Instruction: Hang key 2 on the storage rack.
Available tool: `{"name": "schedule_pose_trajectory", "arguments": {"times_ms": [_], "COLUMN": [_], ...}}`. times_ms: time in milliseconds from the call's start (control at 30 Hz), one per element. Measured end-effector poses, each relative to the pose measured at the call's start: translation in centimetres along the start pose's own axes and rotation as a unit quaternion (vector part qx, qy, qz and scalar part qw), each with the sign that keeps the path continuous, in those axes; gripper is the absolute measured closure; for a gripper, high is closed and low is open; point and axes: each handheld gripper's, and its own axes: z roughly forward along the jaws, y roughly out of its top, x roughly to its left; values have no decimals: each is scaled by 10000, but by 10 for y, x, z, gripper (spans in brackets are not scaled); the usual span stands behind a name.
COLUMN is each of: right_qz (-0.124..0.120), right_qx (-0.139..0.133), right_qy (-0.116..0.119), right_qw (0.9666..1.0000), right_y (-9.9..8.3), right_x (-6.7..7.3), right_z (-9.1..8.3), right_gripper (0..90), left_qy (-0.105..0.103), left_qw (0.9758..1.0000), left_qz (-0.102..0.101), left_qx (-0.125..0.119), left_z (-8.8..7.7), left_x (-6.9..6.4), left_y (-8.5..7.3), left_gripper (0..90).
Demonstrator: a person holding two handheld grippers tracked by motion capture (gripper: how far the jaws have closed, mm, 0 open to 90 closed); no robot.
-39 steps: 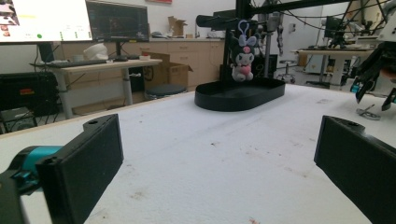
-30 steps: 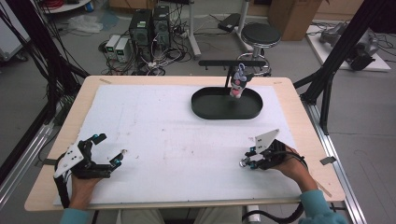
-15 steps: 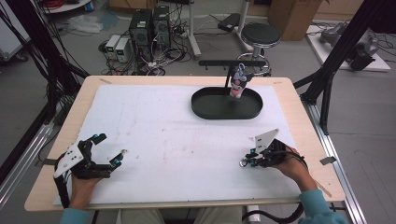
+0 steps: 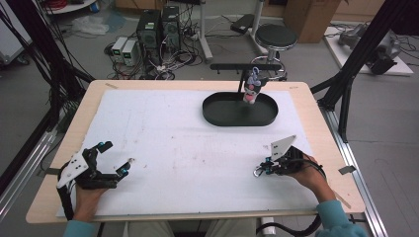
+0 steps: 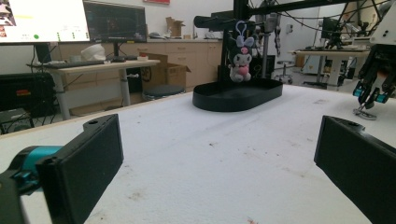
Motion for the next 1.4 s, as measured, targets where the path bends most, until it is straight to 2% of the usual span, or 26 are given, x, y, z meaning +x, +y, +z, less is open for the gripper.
{"name": "schedule_pose_trajectory", "arguments": {"times_ms": [333, 667, 733, 800, 967, 1133, 1267, 1400], "right_qz": [78, 283, 318, 369, 603, 798, 885, 997], "right_qx": [-97, -119, -135, -218, -537, -913, -1045, -1241], "right_qy": [3, -8, -69, -72, -81, -152, -237, -346], "right_qw": [9999, 9995, 9994, 9991, 9967, 9925, 9903, 9866], "right_y": [0, 1, 1, 1, 0, 2, 9, 17], "right_x": [-3, -6, -6, -6, -10, -15, -21, -30], "right_z": [1, 2, 1, 0, -5, -15, -24, -34], "right_gripper": [861, 879, 882, 885, 886, 886, 886, 886], "left_qy": [-1, 4, 4, 3, 4, 8, 10, 11], "left_qw": [10000, 10000, 10000, 10000, 10000, 10000, 10000, 10000], "left_qz": [5, 9, 9, 7, 8, 10, 13, 19], "left_qx": [3, 10, 6, 6, 6, -5, -10, -8], "left_z": [0, 0, 0, 0, 0, 0, 0, 0], "left_x": [0, 0, 0, 0, 0, 0, 0, 0], "left_y": [0, 0, 0, 0, 0, 0, 0, 0], "left_gripper": [17, 17, 17, 17, 17, 17, 17, 17]}}
